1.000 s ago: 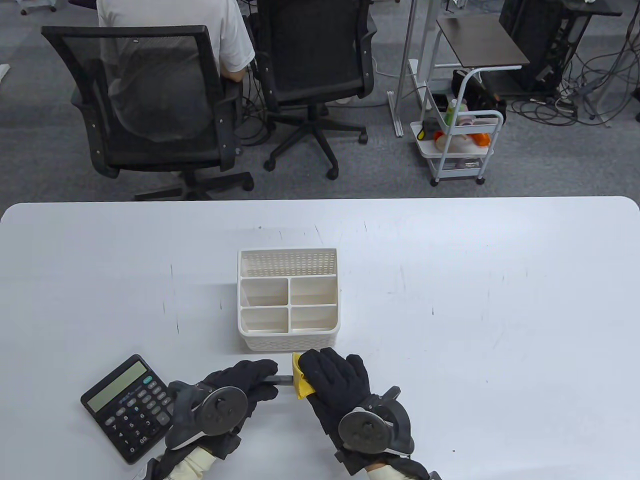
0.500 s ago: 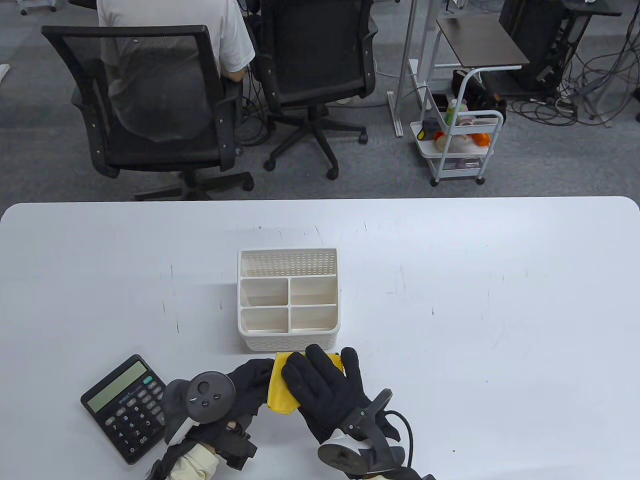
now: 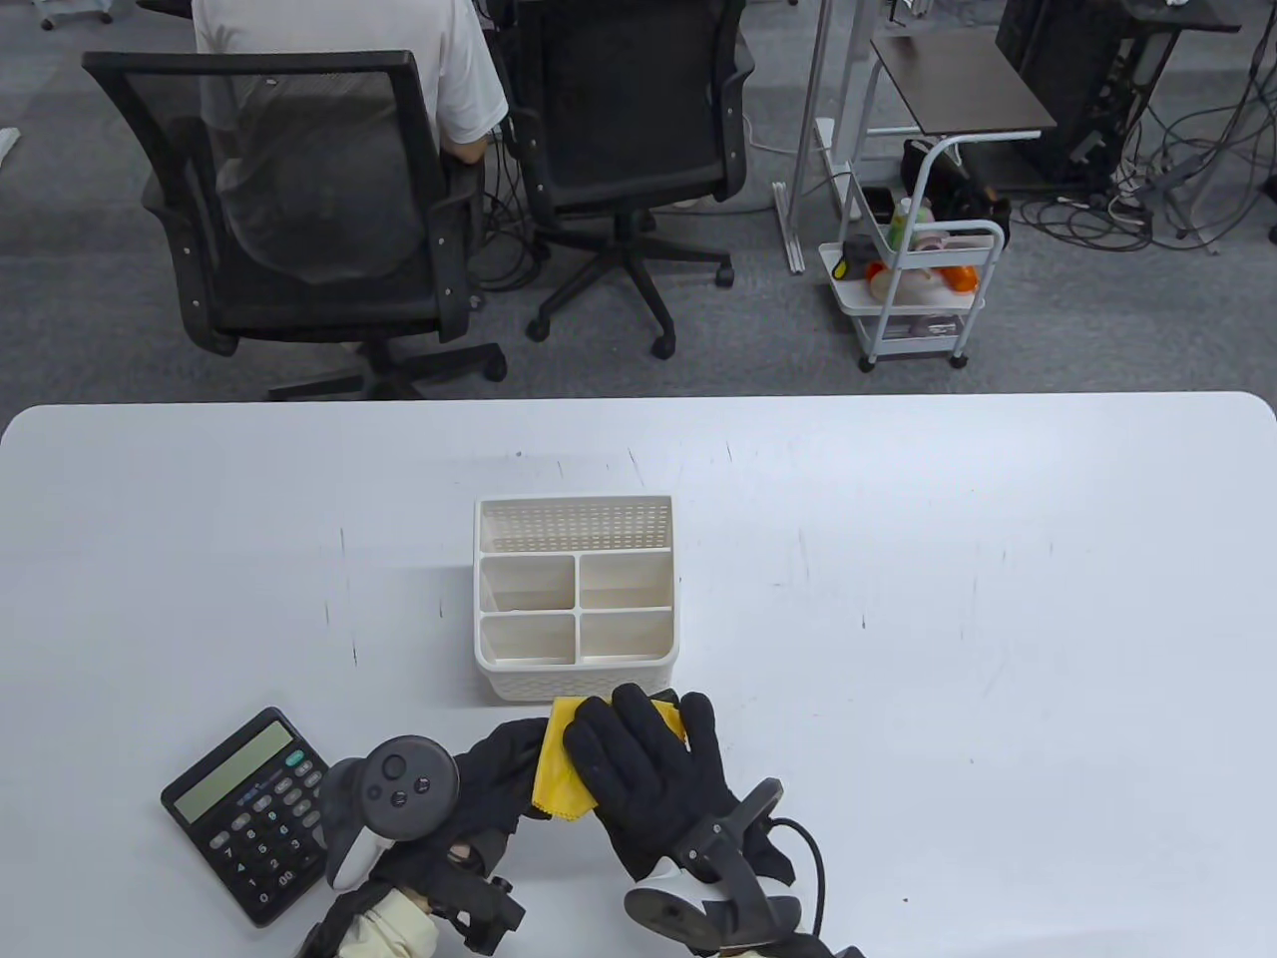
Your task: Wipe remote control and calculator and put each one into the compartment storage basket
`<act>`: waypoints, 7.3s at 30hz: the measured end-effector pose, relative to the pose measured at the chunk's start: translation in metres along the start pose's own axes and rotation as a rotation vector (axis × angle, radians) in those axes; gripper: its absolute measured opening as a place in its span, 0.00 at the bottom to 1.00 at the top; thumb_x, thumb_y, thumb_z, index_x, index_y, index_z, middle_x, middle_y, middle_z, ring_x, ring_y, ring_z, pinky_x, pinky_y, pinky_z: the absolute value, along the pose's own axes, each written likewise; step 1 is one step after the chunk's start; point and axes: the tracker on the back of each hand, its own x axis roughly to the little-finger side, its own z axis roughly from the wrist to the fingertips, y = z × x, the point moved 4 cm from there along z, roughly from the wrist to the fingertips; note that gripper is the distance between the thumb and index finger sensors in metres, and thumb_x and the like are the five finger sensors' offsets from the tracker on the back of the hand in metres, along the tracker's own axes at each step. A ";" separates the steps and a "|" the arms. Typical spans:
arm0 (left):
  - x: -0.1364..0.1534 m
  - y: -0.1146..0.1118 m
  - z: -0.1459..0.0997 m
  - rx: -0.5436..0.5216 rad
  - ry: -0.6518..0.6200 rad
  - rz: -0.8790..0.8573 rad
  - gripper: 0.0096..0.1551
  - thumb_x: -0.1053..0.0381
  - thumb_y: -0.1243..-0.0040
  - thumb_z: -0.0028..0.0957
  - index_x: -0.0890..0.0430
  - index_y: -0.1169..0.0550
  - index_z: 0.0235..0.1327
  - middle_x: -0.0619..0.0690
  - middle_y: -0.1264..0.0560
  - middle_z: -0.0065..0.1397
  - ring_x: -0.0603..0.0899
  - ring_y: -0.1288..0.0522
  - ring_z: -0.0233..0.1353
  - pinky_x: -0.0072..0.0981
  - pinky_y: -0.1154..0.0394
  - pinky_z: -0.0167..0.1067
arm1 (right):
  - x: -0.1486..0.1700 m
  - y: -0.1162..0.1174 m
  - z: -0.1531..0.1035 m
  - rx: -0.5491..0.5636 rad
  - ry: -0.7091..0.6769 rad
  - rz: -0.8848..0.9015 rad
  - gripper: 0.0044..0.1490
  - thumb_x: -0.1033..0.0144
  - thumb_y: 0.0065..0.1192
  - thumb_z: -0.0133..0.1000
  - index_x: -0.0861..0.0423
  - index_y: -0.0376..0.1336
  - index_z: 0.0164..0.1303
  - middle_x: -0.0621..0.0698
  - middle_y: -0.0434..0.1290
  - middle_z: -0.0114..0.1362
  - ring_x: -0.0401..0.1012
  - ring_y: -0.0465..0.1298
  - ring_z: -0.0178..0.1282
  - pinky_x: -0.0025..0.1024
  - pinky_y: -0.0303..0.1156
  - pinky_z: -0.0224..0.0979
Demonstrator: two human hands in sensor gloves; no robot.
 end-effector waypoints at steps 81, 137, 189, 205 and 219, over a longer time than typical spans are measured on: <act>0.017 0.010 -0.001 0.055 0.034 -0.414 0.29 0.44 0.53 0.59 0.53 0.27 0.70 0.50 0.15 0.55 0.50 0.10 0.51 0.46 0.15 0.52 | -0.028 -0.001 -0.005 0.051 -0.194 -0.043 0.33 0.65 0.55 0.63 0.56 0.57 0.80 0.57 0.61 0.85 0.57 0.57 0.83 0.72 0.52 0.72; -0.005 0.023 -0.004 -0.052 -0.063 -0.029 0.28 0.48 0.39 0.51 0.48 0.25 0.66 0.48 0.15 0.59 0.51 0.09 0.50 0.48 0.15 0.51 | 0.080 -0.019 -0.023 0.311 0.485 0.663 0.33 0.68 0.55 0.63 0.66 0.59 0.78 0.67 0.68 0.78 0.62 0.71 0.72 0.69 0.62 0.68; 0.017 0.009 0.004 0.031 -0.015 -0.180 0.26 0.40 0.49 0.54 0.49 0.23 0.60 0.48 0.13 0.53 0.46 0.09 0.41 0.44 0.13 0.44 | 0.077 0.033 0.008 0.301 0.635 1.536 0.35 0.65 0.51 0.66 0.68 0.54 0.81 0.66 0.68 0.78 0.60 0.73 0.71 0.66 0.63 0.68; 0.016 0.011 0.001 -0.019 0.019 -0.301 0.37 0.40 0.47 0.53 0.59 0.30 0.71 0.49 0.12 0.53 0.45 0.08 0.41 0.42 0.12 0.44 | 0.056 0.039 0.014 0.191 0.592 1.466 0.35 0.66 0.51 0.66 0.68 0.54 0.81 0.66 0.69 0.77 0.60 0.73 0.70 0.66 0.64 0.68; 0.011 -0.002 0.005 0.133 -0.037 -0.401 0.46 0.40 0.46 0.52 0.65 0.41 0.76 0.48 0.13 0.54 0.46 0.08 0.43 0.43 0.13 0.46 | 0.055 0.034 0.015 0.199 0.545 1.522 0.35 0.65 0.51 0.66 0.67 0.54 0.81 0.66 0.69 0.77 0.59 0.73 0.71 0.67 0.63 0.68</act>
